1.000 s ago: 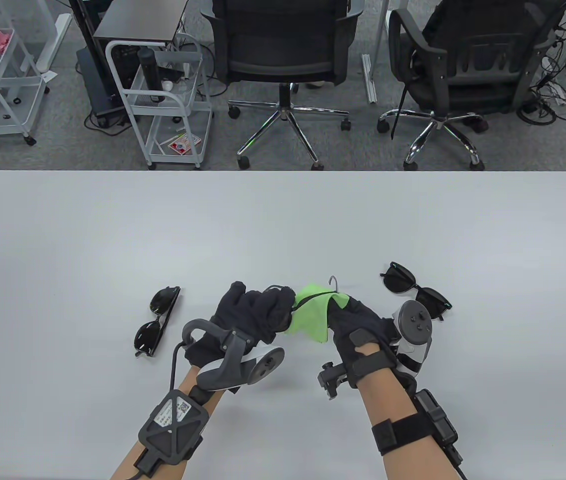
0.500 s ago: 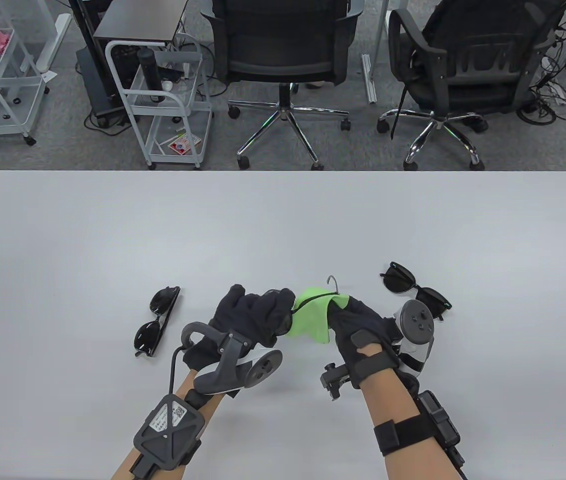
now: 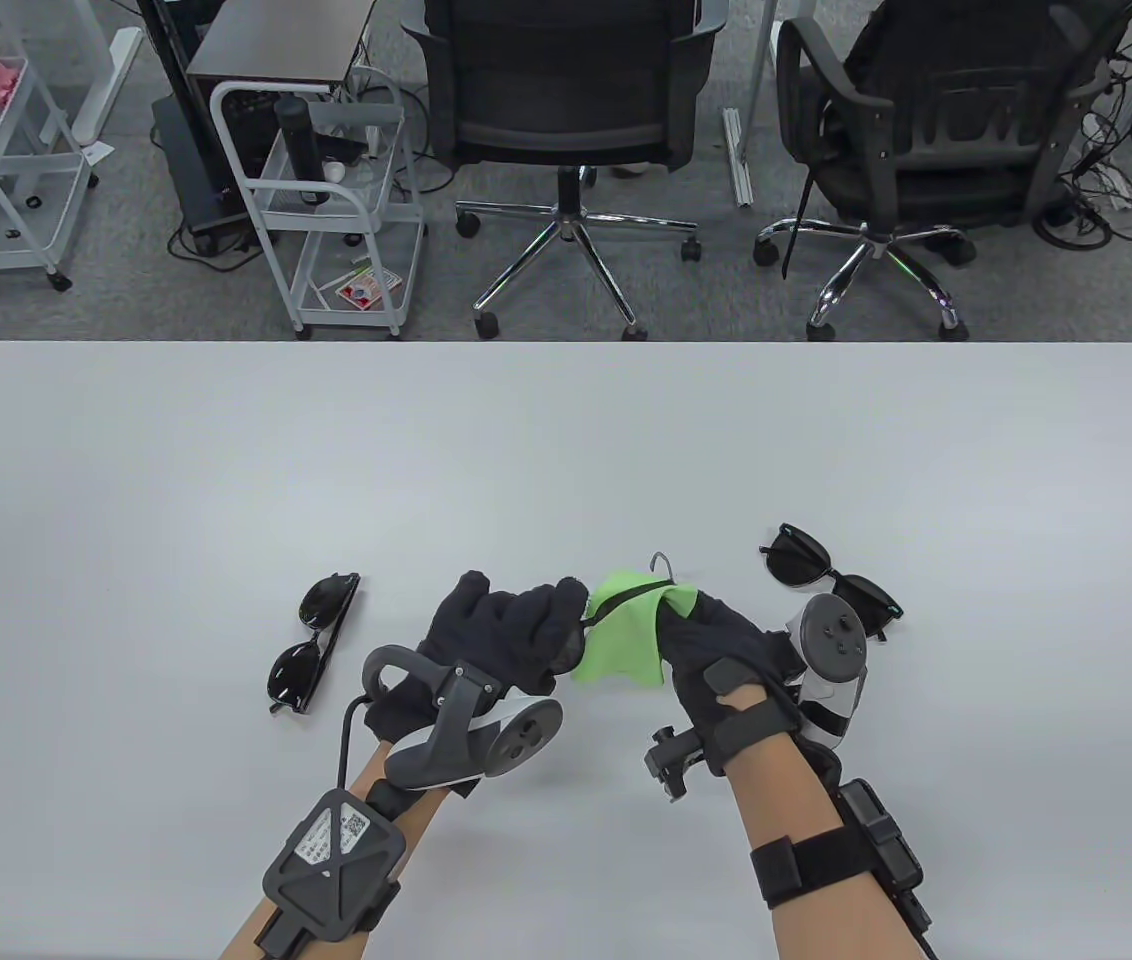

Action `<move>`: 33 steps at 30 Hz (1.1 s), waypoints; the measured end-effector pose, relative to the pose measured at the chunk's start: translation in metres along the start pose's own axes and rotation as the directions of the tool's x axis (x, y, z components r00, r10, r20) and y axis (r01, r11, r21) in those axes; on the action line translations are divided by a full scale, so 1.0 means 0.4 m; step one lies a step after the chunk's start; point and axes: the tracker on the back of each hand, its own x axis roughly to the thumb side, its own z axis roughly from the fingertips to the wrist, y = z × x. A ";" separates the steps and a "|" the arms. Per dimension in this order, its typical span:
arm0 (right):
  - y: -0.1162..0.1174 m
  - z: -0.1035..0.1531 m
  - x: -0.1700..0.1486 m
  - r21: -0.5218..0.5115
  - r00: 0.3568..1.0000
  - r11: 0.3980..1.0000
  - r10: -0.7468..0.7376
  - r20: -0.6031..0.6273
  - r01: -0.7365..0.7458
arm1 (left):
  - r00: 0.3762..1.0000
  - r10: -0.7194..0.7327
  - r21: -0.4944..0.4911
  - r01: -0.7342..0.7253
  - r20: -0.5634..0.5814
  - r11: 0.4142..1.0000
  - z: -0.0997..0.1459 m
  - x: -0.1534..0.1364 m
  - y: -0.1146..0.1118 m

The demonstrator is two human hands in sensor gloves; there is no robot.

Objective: Dust sunglasses

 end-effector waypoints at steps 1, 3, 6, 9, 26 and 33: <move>0.001 -0.004 -0.002 0.057 1.000 0.998 -0.030 0.009 0.029 | 1.000 0.008 0.006 -0.008 -0.018 1.000 0.000 -0.008 0.000; 0.006 -0.009 -0.001 0.132 0.997 0.989 -0.073 0.025 0.069 | 0.997 0.037 0.030 -0.035 -0.071 0.999 0.001 -0.027 0.003; 0.013 -0.012 0.005 0.198 0.998 0.979 0.045 0.054 -0.055 | 0.988 0.079 0.076 -0.069 -0.133 0.995 0.006 -0.058 0.014; 0.043 -0.012 0.002 0.242 0.993 0.963 0.104 0.055 -0.114 | 0.984 0.101 0.110 -0.085 -0.144 0.990 0.012 -0.071 0.026; 0.106 0.018 -0.004 0.053 0.989 0.988 0.145 0.002 -0.145 | 0.999 0.043 0.130 -0.044 0.005 0.991 0.006 0.026 0.048; 0.115 0.014 -0.022 0.161 0.997 0.986 0.048 -0.055 -0.039 | 0.999 0.033 0.108 -0.033 -0.003 0.994 0.009 0.012 0.040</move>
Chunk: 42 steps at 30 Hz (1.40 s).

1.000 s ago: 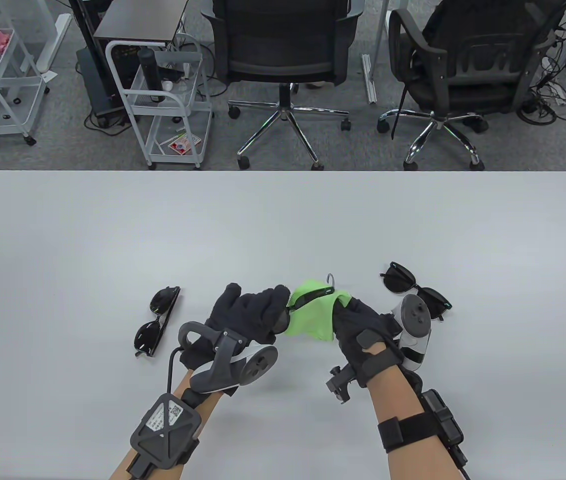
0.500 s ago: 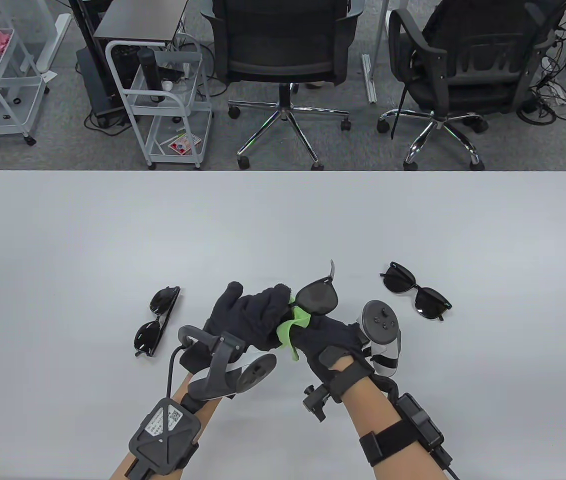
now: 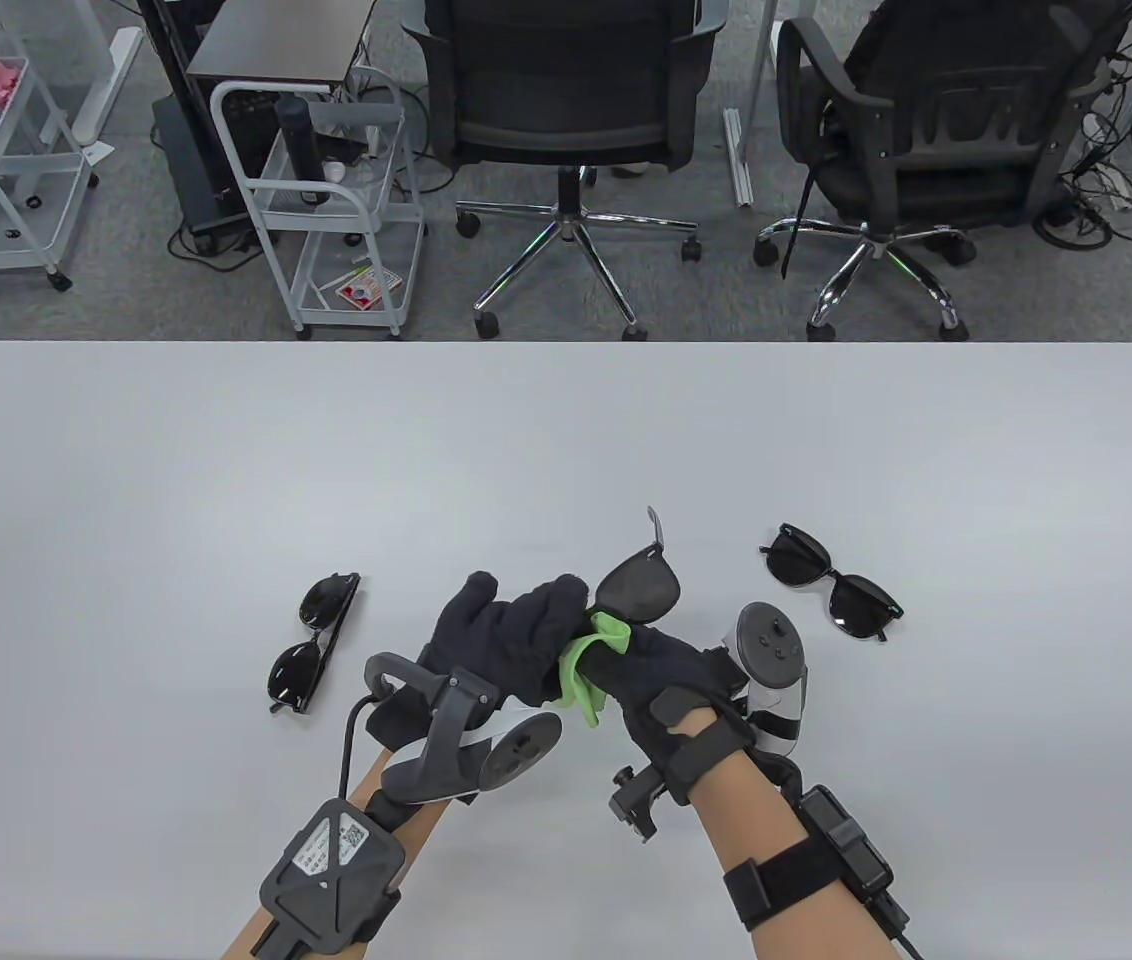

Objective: Dust sunglasses

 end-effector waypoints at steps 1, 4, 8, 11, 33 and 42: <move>-0.001 0.000 0.005 -0.019 0.999 0.999 0.040 0.009 -0.040 | 1.000 0.006 -0.001 -0.006 0.002 1.000 0.000 0.002 0.000; -0.002 0.002 0.018 -0.100 0.992 0.988 0.121 0.023 -0.118 | 1.000 0.013 0.007 -0.013 0.006 1.000 -0.004 0.014 0.001; -0.005 0.006 0.015 -0.136 0.992 0.984 0.120 0.030 -0.114 | 1.000 0.030 0.007 -0.030 0.004 1.000 -0.004 0.017 0.002; -0.006 0.004 0.011 -0.081 0.997 0.995 0.058 0.044 -0.054 | 0.999 0.045 0.010 -0.045 -0.017 0.999 -0.004 0.007 0.005; 0.007 -0.004 -0.003 0.044 1.000 0.999 -0.024 0.005 0.024 | 0.996 0.078 -0.013 -0.078 -0.034 0.997 0.001 -0.007 0.001; 0.004 0.005 0.017 -0.131 0.990 0.983 0.136 0.038 -0.129 | 0.994 0.102 -0.010 -0.102 -0.030 0.995 -0.003 0.009 0.001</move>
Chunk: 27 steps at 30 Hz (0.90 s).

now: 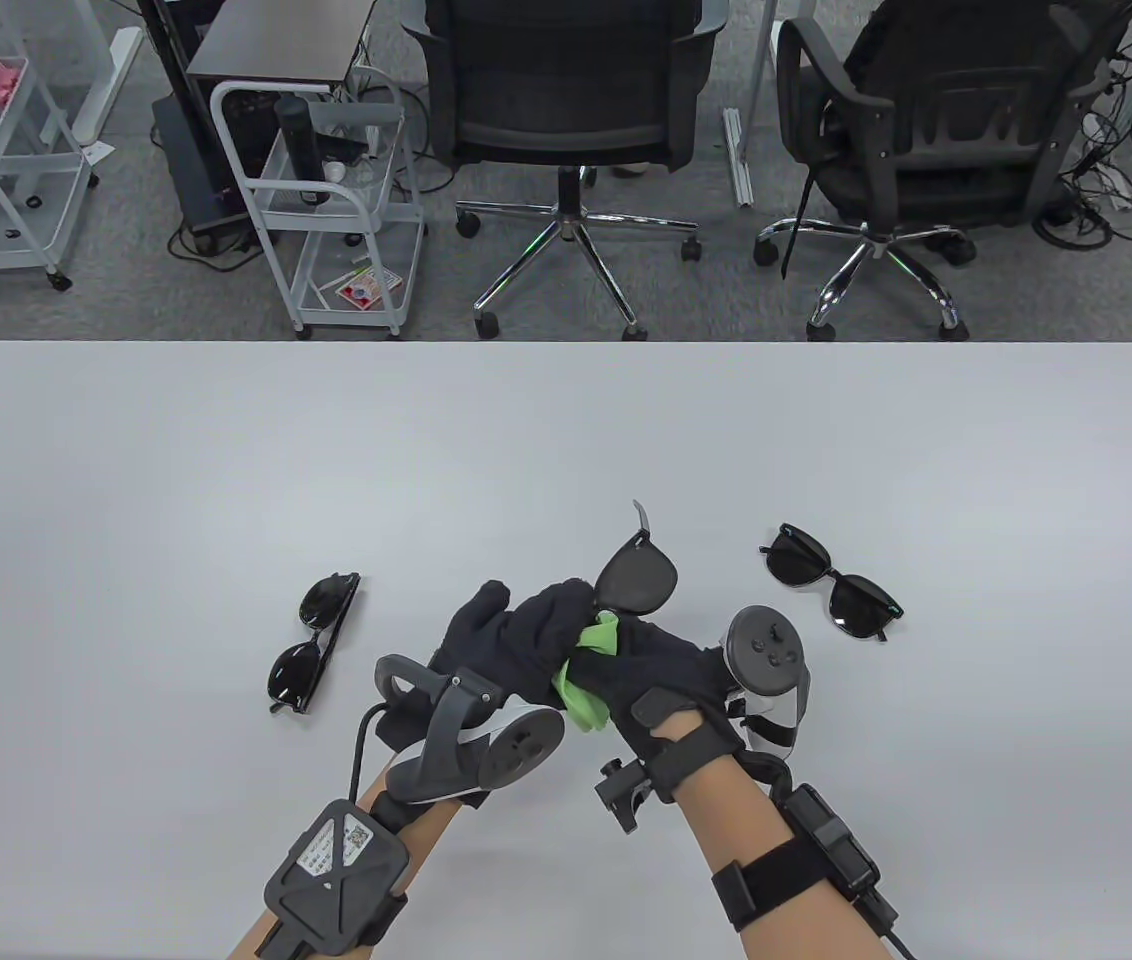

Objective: Dust sunglasses

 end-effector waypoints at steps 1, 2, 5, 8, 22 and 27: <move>-0.001 0.000 0.000 0.008 1.000 1.000 -0.009 0.005 0.009 | 1.000 0.007 -0.001 -0.007 -0.004 1.000 0.000 -0.002 0.001; -0.001 -0.001 0.000 0.021 1.000 0.999 -0.026 0.006 0.025 | 1.000 0.012 -0.001 -0.012 -0.007 1.000 0.000 -0.005 0.001; 0.005 -0.005 -0.017 0.110 0.991 0.985 -0.127 -0.029 0.130 | 1.000 -0.005 -0.003 0.005 -0.011 1.000 0.001 -0.012 -0.001; 0.009 -0.009 -0.030 0.178 0.978 0.963 -0.191 -0.085 0.203 | 1.000 -0.018 -0.013 0.018 -0.008 1.000 0.003 -0.017 -0.007; 0.008 -0.005 -0.012 0.116 0.992 0.985 -0.125 -0.029 0.127 | 1.000 -0.013 -0.002 0.013 -0.004 1.000 0.002 -0.012 -0.001; 0.005 -0.008 -0.010 0.128 0.996 0.989 -0.073 -0.040 0.078 | 1.000 -0.025 -0.005 0.025 0.008 1.000 0.002 -0.005 -0.005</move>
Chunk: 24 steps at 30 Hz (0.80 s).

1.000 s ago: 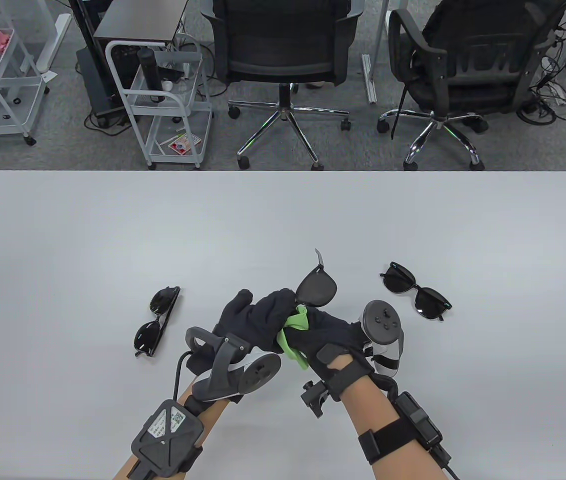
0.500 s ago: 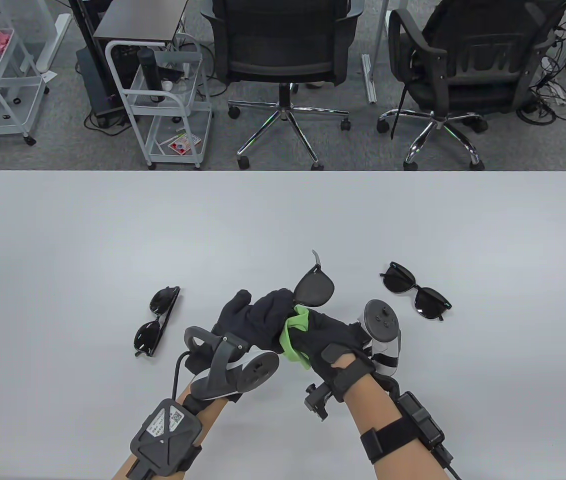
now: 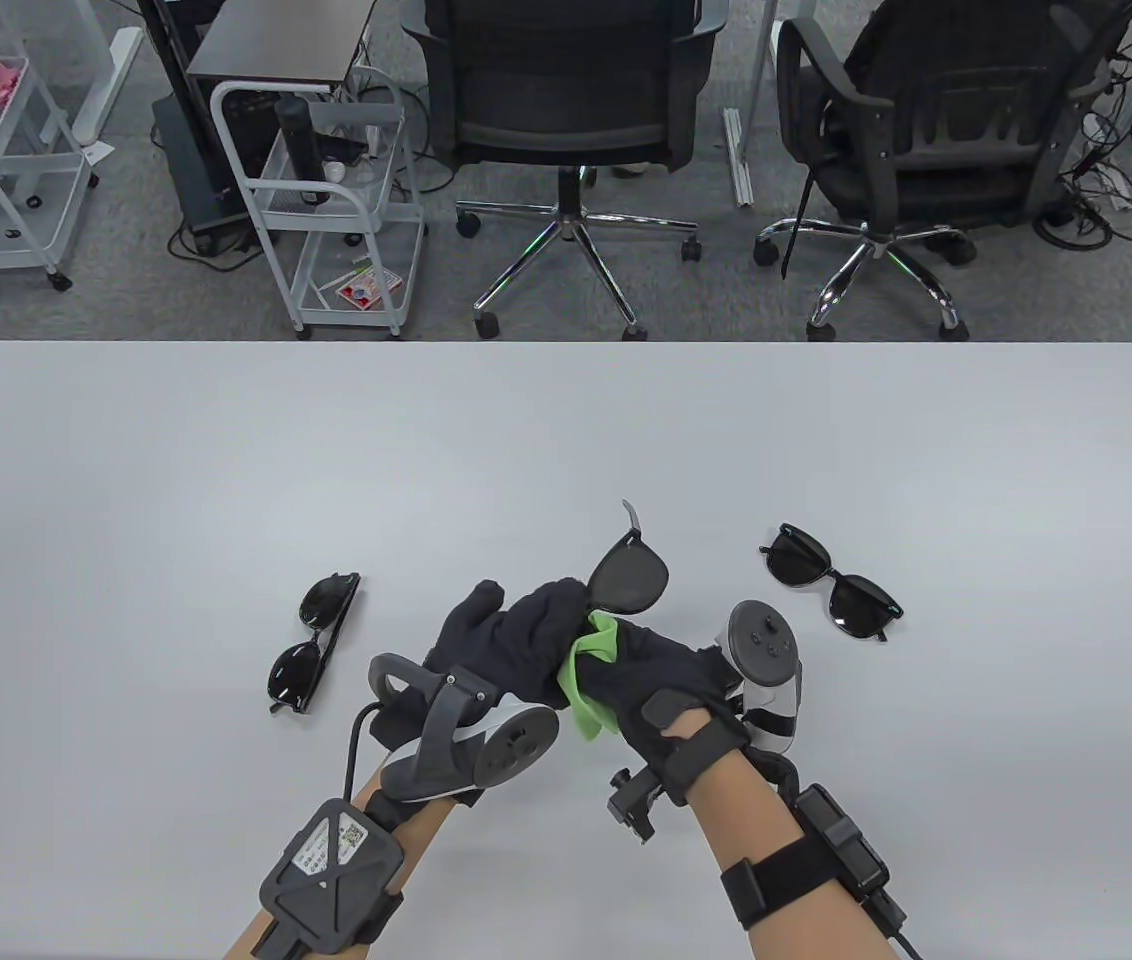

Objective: Dust sunglasses

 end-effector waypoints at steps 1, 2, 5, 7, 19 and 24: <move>0.000 0.001 0.004 -0.021 1.000 1.000 0.019 0.006 -0.019 | 1.000 0.001 0.003 -0.001 0.001 1.000 0.000 0.002 0.001; 0.000 0.003 0.010 -0.056 0.998 0.997 0.056 0.012 -0.055 | 1.000 0.006 0.005 -0.006 0.002 1.000 -0.001 0.004 0.002; 0.003 0.011 0.016 -0.131 0.995 0.988 0.087 0.048 -0.080 | 1.000 0.019 0.013 -0.019 -0.004 1.000 -0.002 0.008 0.008; 0.005 0.013 0.017 -0.132 0.996 0.990 0.056 0.065 -0.047 | 0.999 0.036 0.019 -0.036 -0.012 0.999 -0.002 0.003 0.012; 0.010 0.004 0.009 -0.039 0.998 0.997 0.060 0.009 -0.060 | 1.000 -0.013 0.003 0.013 -0.005 1.000 -0.001 0.000 0.000; 0.012 0.014 0.020 -0.122 0.994 0.989 0.097 0.052 -0.090 | 0.999 0.002 0.017 -0.001 -0.034 1.000 -0.002 0.009 0.008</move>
